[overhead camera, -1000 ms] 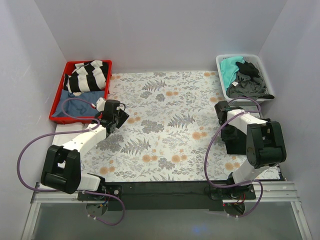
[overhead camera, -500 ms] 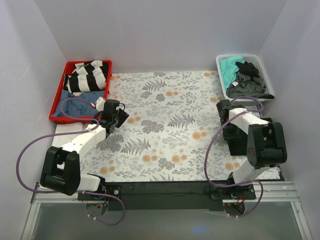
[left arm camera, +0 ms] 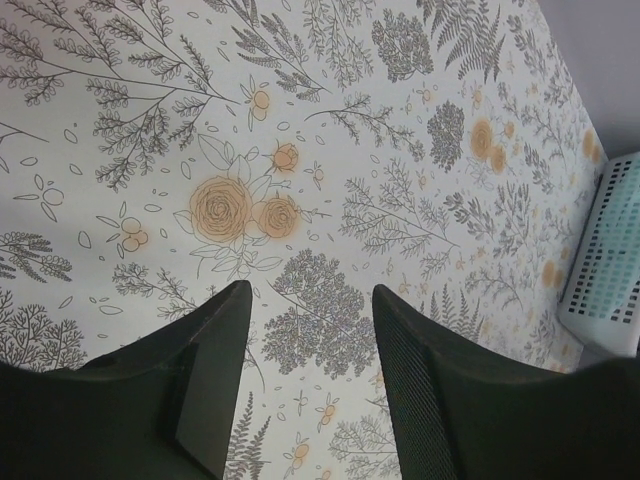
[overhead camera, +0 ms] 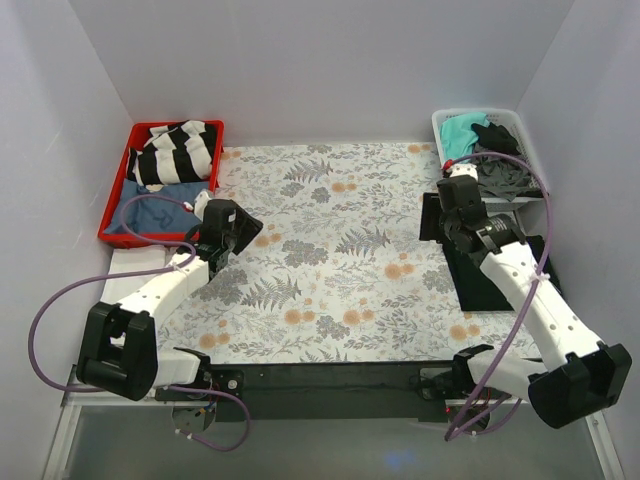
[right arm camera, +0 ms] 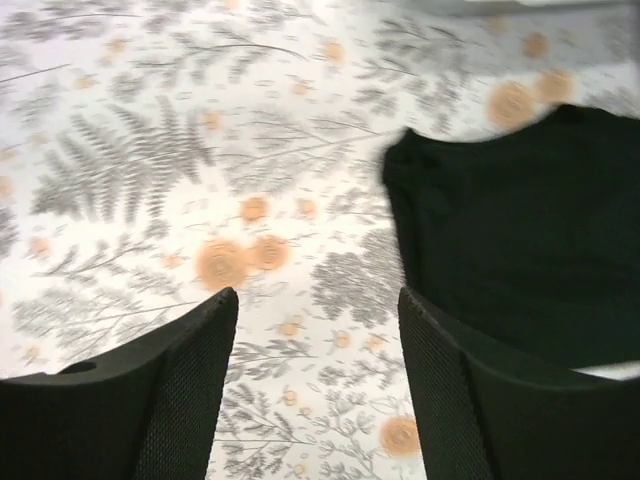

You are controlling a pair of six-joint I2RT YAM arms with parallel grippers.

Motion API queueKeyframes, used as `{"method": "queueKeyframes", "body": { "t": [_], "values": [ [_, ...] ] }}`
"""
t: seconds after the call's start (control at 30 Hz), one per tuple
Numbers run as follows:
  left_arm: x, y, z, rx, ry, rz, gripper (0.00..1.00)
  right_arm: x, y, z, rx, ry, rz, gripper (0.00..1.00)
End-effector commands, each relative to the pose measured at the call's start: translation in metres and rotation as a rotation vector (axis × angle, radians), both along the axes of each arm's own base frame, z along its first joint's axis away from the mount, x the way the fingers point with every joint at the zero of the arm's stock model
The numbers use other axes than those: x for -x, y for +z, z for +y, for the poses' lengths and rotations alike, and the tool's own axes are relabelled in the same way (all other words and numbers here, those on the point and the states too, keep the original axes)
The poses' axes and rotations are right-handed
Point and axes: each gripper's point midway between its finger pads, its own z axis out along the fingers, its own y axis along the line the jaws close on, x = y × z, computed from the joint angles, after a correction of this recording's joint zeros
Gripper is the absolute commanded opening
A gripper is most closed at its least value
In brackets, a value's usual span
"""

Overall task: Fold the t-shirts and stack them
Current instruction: Put the neatly folded tshirt into the corner of the board with the right arm

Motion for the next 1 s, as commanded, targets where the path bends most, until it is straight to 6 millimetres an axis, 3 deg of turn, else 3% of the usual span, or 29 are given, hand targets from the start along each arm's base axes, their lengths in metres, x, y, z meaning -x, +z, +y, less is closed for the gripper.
{"method": "queueKeyframes", "body": {
  "t": [0.0,0.1,0.17,0.2,0.23,0.27,0.57,0.97],
  "values": [
    [-0.001,0.011,-0.012,-0.006,-0.077,-0.03,0.51,-0.014,0.02,0.053,-0.204,0.213,-0.179,0.72],
    [0.0,0.006,-0.014,-0.036,-0.083,-0.015,0.54,-0.017,0.019,0.067,-0.282,0.252,-0.278,0.8],
    [0.002,0.003,-0.017,-0.052,-0.093,-0.007,0.55,-0.018,0.013,0.069,-0.277,0.267,-0.281,0.81],
    [0.002,0.002,-0.018,-0.062,-0.098,-0.008,0.58,-0.018,0.011,0.07,-0.268,0.281,-0.276,0.82],
    [0.003,0.001,-0.021,-0.07,-0.106,-0.007,0.69,-0.018,0.006,0.07,-0.253,0.286,-0.265,0.82],
    [0.003,0.001,-0.022,-0.074,-0.108,-0.008,0.72,-0.018,0.003,0.07,-0.242,0.294,-0.265,0.82],
    [0.01,0.007,-0.026,-0.207,-0.099,-0.01,0.77,-0.019,-0.01,0.089,-0.255,0.416,-0.313,0.89],
    [0.023,0.012,0.003,-0.253,0.04,-0.066,0.77,-0.024,-0.01,0.101,-0.266,0.466,-0.344,0.93]
  ]
}}
